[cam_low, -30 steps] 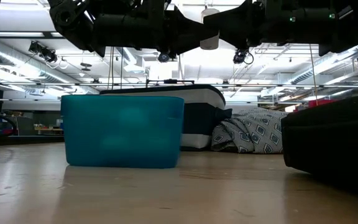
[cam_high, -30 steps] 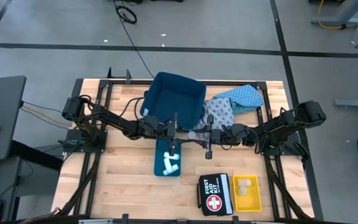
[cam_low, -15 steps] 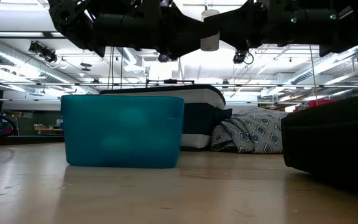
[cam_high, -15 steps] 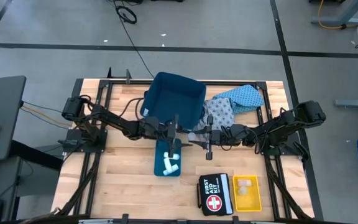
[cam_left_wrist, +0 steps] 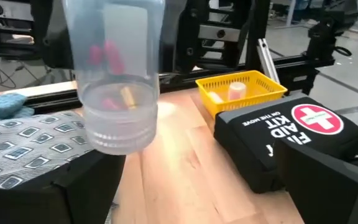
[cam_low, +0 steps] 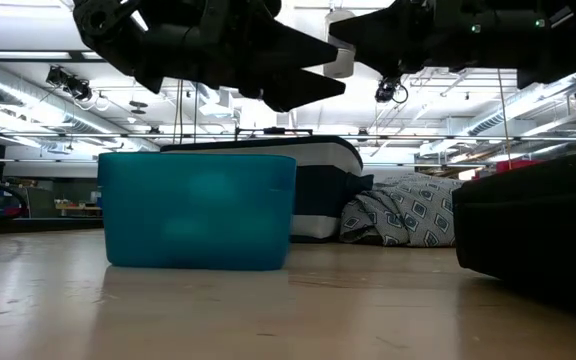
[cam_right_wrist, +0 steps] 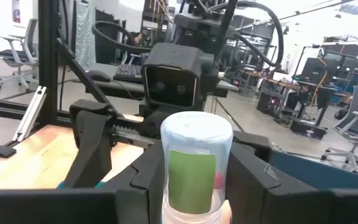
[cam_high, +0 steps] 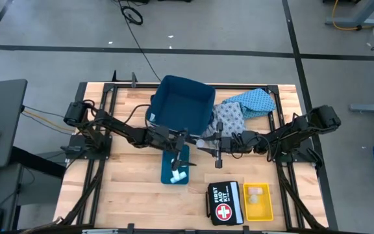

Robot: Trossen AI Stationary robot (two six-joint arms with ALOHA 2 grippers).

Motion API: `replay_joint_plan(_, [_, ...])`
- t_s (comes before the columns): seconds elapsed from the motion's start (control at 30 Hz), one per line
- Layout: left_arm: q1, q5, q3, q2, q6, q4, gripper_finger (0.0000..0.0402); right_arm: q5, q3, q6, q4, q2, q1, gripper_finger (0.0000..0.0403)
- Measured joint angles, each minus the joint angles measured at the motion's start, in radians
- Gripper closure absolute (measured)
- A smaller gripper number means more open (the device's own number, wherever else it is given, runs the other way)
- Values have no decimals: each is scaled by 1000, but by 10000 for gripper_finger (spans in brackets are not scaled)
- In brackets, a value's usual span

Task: Pick & place medical supplies in basket/bin
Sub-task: Put the transparent bottle in the yellow bin

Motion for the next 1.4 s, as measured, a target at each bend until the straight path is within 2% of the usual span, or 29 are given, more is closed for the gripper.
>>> replay_joint_plan(0.2, [-5,-3,0,0,-2,1,5,22,0,14,-92,-16,64,271])
replay_joint_plan(0.37, [-5,-6,0,0,-3,-9,4,107,0,75,-297,-97,142,271])
replay_joint_plan(0.53, [-4,-8,0,-1,-3,-15,4,159,27,211,-607,-226,216,271])
replay_joint_plan(0.7, [-4,-9,0,-1,-2,-15,4,158,143,382,-1024,-296,278,271])
replay_joint_plan(0.8, [-4,-10,0,-1,0,-14,4,136,250,485,-1301,-296,313,271])
replay_joint_plan(0.97, [-4,-10,0,-1,0,-14,4,60,390,631,-1605,-288,369,271])
replay_joint_plan(1.13, [-4,-10,0,-1,0,-19,4,-50,428,772,-1733,-281,420,271])
replay_joint_plan(1.4, [-4,-10,0,-2,0,-29,4,-217,429,1012,-1794,-205,520,271])
